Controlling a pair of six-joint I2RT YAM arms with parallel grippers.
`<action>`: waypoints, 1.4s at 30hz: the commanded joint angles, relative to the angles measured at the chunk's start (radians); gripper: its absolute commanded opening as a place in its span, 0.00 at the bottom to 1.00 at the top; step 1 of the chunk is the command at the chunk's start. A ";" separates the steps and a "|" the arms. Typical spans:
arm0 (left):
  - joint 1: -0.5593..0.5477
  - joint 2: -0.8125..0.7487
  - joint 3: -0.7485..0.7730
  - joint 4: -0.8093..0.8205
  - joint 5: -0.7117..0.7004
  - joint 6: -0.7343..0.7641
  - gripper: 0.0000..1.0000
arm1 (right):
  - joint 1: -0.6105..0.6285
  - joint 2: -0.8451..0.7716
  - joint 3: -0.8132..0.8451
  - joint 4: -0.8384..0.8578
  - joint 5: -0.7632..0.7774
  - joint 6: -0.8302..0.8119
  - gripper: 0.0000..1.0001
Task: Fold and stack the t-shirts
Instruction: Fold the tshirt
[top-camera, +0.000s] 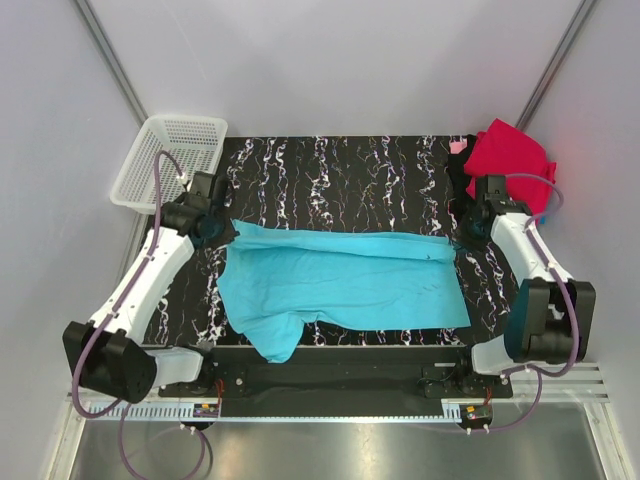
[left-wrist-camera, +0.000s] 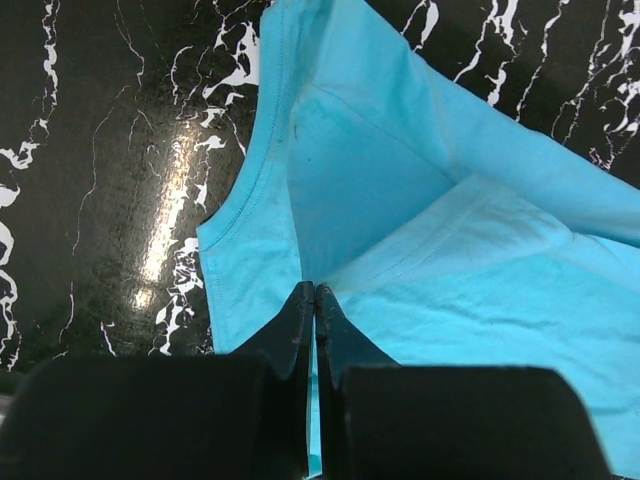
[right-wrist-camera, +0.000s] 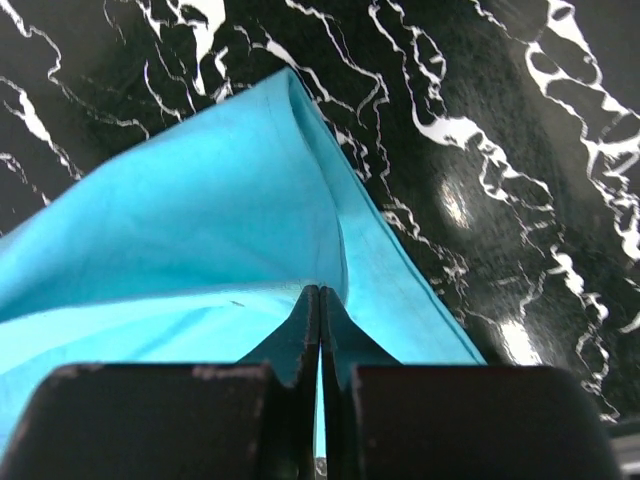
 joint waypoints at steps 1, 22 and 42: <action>0.008 -0.056 -0.028 -0.005 0.045 0.033 0.00 | -0.005 -0.068 0.014 -0.091 0.015 -0.037 0.00; 0.020 -0.241 -0.324 -0.079 0.169 -0.079 0.07 | -0.005 -0.110 -0.128 -0.146 -0.025 0.109 0.00; 0.023 -0.335 -0.409 0.060 0.342 -0.215 0.17 | -0.005 -0.176 -0.102 -0.019 -0.204 0.143 0.02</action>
